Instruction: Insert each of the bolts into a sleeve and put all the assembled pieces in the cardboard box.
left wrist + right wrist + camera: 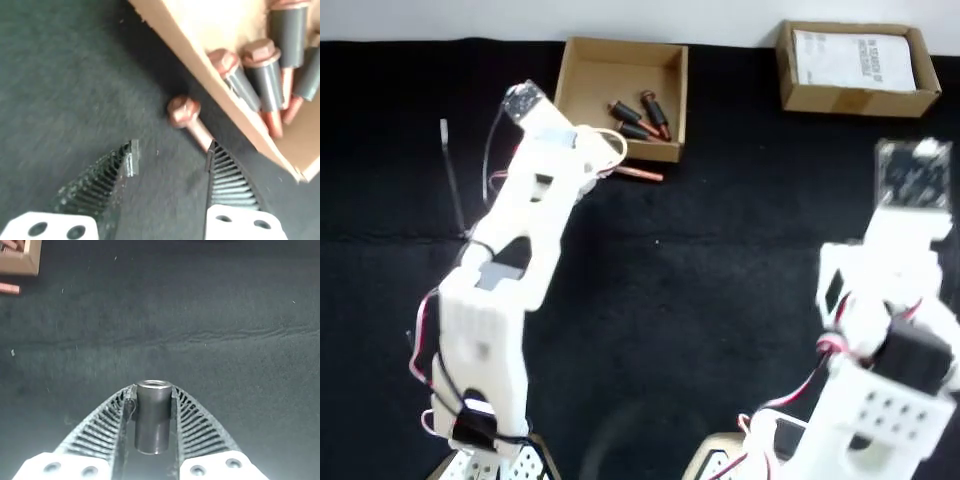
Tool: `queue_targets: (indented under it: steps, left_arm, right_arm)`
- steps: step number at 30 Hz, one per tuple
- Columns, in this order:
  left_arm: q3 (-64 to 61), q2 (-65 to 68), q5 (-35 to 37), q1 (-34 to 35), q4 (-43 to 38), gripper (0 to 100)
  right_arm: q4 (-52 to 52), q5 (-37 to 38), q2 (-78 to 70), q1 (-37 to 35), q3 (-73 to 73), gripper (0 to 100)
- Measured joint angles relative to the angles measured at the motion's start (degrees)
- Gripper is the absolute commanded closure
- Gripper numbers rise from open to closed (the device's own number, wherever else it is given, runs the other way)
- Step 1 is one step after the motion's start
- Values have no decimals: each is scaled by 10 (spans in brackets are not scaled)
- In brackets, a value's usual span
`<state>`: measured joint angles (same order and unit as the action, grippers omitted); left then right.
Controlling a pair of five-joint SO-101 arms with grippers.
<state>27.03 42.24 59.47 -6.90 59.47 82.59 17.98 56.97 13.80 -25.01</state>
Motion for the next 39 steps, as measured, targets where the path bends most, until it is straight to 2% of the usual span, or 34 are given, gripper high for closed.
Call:
queue_targets:
  steps: [9,14,18,22,24,29,33,39]
  left_arm:
    - [312,208,1,-1,86,772]
    - [428,282,1,-2,100,776]
    - [455,299,1,-4,100,806]
    - [460,299,0,-6,105,998]
    - [464,300,-4,-4,115,975]
    - [472,299,-29,-14,171,990]
    - [498,299,-86,-27,228,990]
    - [544,302,-231,-84,259,990]
  right_arm:
    - [-2,35,177,0,-116,991]
    - [-2,37,229,0,-163,991]
    - [-2,38,260,0,-185,991]
    - [-2,38,273,0,-185,991]
    - [-2,38,273,0,-185,991]
    - [-2,38,273,0,-185,991]
    - [-2,38,273,0,-189,991]
    - [-2,38,275,0,-189,991]
